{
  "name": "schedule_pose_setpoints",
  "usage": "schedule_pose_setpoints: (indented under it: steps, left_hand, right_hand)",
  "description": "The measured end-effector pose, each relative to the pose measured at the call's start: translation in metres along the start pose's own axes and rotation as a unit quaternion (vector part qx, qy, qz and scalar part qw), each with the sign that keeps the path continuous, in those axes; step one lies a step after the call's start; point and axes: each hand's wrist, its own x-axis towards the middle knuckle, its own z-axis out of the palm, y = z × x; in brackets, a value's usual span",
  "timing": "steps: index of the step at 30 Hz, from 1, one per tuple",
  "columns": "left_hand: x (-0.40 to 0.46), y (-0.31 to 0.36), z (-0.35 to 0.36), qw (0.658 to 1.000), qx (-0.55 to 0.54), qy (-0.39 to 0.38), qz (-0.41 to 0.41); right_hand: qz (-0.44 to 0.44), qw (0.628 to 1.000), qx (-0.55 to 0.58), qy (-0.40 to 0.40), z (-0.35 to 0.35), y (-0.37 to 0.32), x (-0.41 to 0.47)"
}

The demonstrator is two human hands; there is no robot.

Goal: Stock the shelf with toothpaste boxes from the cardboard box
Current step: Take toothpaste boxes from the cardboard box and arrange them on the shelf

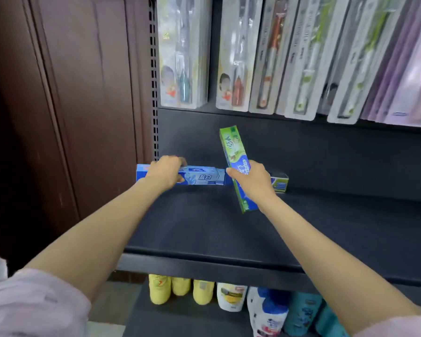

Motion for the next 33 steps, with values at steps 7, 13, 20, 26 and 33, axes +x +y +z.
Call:
schedule_pose_setpoints:
  steps: [7, 13, 20, 26, 33]
  left_hand:
    - [0.045, 0.0, 0.027, 0.994, 0.038, -0.051, 0.088]
    - [0.063, -0.007, 0.037, 0.991, 0.017, -0.077, 0.104]
    - [0.067, -0.009, 0.045, 0.991, 0.01, -0.072, 0.114]
    - [0.062, -0.021, 0.046, 0.99, -0.098, -0.024, 0.101]
    - [0.025, -0.021, -0.001, 0.85, -0.474, -0.212, 0.089]
  right_hand:
    - [0.023, 1.0, 0.003, 0.008, 0.024, 0.002, 0.041]
    - [0.041, 0.999, 0.005, 0.033, 0.032, -0.002, 0.058]
    - [0.04, 0.999, -0.001, 0.037, 0.048, -0.007, 0.057]
    - [0.03, 1.0, -0.008, 0.004, 0.051, -0.012, 0.052]
    - [0.113, 0.976, 0.174, -0.064, 0.082, -0.027, 0.046]
